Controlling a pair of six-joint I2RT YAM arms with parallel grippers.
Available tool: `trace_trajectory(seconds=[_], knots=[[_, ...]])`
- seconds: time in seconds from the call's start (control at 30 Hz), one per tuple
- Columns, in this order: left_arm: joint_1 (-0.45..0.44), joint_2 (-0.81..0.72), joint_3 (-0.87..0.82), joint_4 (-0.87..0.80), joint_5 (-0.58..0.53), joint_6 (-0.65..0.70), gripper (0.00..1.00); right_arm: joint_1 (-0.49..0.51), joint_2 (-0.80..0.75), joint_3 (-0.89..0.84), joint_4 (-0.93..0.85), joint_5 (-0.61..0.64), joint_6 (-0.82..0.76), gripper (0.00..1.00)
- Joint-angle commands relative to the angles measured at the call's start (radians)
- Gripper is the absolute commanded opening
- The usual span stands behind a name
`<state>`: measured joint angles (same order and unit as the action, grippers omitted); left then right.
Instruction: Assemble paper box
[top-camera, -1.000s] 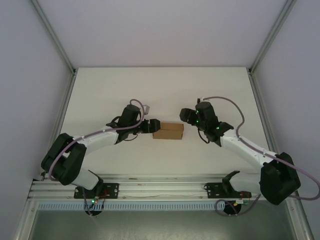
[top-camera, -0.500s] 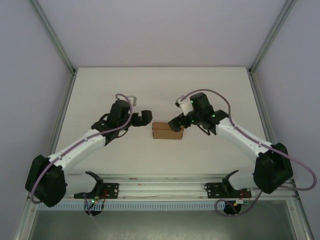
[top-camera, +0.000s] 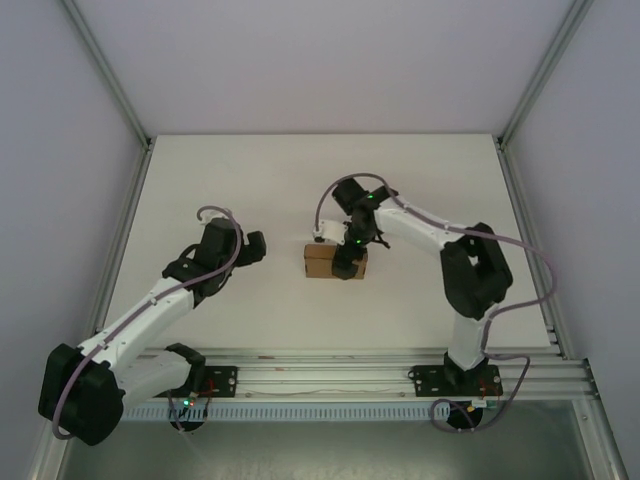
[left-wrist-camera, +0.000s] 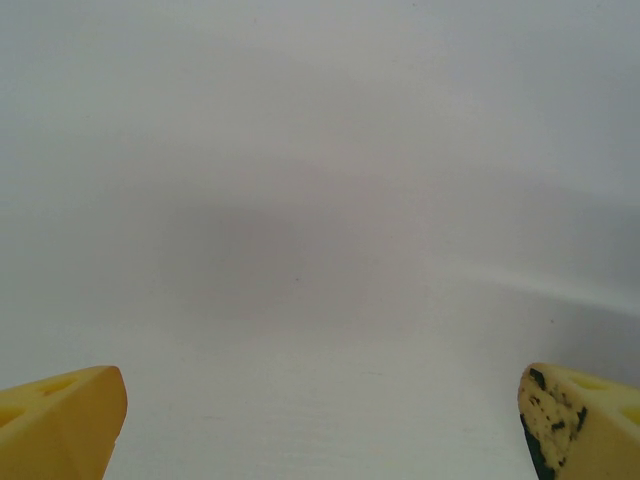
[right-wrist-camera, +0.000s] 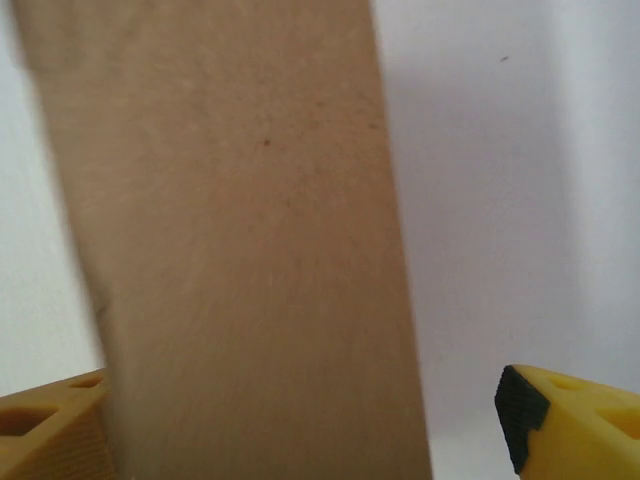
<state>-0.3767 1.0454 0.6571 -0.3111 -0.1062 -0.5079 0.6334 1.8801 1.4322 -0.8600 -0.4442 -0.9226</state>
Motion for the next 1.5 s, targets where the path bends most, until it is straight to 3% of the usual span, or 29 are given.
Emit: trace_trajectory(seconds=[0.0,0.27,0.37,0.63,0.7,0.93,1.27,1.47], knots=[[0.01,-0.006,0.001,-0.02,-0.037,-0.015,1.0,0.019,0.008,0.03,-0.019,0.124,-0.005,0.85],[0.01,0.001,0.005,-0.012,-0.049,-0.002,1.0,0.035,-0.071,-0.056,0.22,0.297,0.051,0.69],[0.009,-0.024,-0.002,-0.011,-0.084,0.008,1.0,0.037,-0.089,-0.072,0.273,0.335,0.047,0.56],[0.01,-0.091,-0.026,-0.014,-0.097,0.022,1.0,0.058,-0.093,-0.097,0.368,0.443,0.015,0.51],[0.009,-0.102,-0.032,-0.012,-0.1,0.019,1.0,0.073,-0.09,-0.114,0.413,0.512,-0.004,0.4],[0.01,-0.112,-0.04,-0.015,-0.104,0.008,1.0,0.146,-0.066,-0.227,0.671,0.779,-0.194,0.4],[0.01,-0.125,-0.06,-0.001,-0.079,-0.006,1.0,0.2,-0.061,-0.366,0.759,0.815,-0.238,0.41],[0.009,-0.142,-0.064,0.008,-0.076,-0.002,1.0,0.224,-0.121,-0.439,0.747,0.822,-0.144,0.67]])
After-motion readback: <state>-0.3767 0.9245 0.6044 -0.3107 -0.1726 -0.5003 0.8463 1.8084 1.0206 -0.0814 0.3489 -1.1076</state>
